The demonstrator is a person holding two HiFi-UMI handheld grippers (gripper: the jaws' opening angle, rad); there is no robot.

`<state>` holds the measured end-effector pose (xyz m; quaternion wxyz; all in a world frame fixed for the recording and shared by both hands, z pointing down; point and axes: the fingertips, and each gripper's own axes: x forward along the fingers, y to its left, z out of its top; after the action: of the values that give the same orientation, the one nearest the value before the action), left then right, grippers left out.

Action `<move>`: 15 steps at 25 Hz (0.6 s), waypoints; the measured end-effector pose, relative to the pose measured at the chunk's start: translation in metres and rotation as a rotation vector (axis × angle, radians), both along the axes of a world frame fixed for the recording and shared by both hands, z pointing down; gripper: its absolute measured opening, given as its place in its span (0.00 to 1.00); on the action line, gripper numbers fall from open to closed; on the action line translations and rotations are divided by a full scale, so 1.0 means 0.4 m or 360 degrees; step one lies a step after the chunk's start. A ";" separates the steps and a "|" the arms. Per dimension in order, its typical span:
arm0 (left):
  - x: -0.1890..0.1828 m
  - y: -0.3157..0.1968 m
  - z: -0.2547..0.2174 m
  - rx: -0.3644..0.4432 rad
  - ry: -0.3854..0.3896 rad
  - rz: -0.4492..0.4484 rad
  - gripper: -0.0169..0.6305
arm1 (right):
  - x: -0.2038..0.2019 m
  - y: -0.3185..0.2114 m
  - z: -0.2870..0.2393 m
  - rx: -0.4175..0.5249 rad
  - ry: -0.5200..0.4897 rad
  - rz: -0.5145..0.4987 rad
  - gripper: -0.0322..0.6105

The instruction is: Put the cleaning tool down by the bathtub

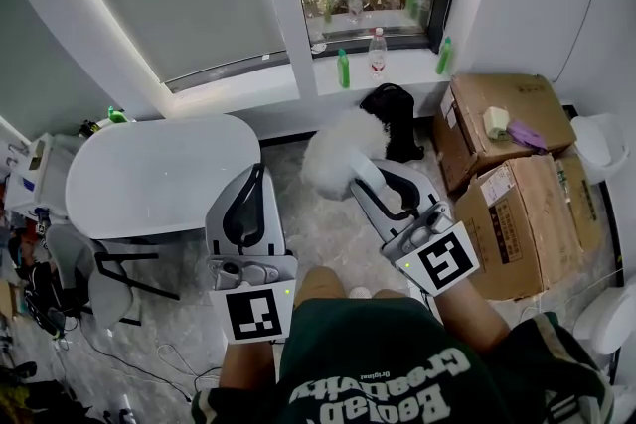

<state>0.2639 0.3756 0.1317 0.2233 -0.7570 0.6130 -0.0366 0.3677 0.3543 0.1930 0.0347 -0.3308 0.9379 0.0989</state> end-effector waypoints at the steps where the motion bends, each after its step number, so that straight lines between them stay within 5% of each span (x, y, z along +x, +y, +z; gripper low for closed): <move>1: 0.000 -0.001 0.002 0.0001 -0.0003 0.0000 0.04 | 0.000 -0.002 0.002 0.0004 0.0000 0.0003 0.19; 15: -0.050 -0.134 0.031 0.0015 -0.0026 0.0007 0.04 | -0.071 -0.126 0.028 0.0140 0.0059 -0.0054 0.19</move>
<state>0.2438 0.3222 0.1442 0.2320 -0.7570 0.6095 -0.0394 0.3394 0.3040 0.2044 0.0334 -0.3112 0.9386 0.1454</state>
